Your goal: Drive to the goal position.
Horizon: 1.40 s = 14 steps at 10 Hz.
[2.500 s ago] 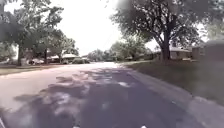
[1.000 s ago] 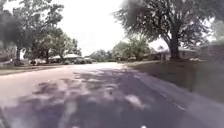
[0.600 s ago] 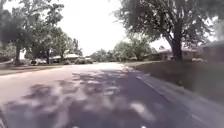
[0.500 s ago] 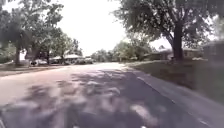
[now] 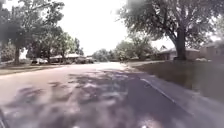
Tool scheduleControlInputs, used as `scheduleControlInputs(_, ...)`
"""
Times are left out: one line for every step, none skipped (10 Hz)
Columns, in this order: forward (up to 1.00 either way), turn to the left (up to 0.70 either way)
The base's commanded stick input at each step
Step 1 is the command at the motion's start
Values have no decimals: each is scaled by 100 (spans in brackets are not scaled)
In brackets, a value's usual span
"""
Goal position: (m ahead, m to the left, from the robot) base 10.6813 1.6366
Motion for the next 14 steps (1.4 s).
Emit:
scheduleControlInputs(69, 3)
scheduleControlInputs(69, 3)
scheduleControlInputs(69, 3)
scheduleControlInputs(69, 2)
scheduleControlInputs(69, -8)
scheduleControlInputs(69, -19)
scheduleControlInputs(69, -30)
scheduleControlInputs(69, -26)
scheduleControlInputs(69, -9)
scheduleControlInputs(69, 3)
scheduleControlInputs(69, 3)
scheduleControlInputs(69, 3)
scheduleControlInputs(69, 3)
scheduleControlInputs(69, 3)
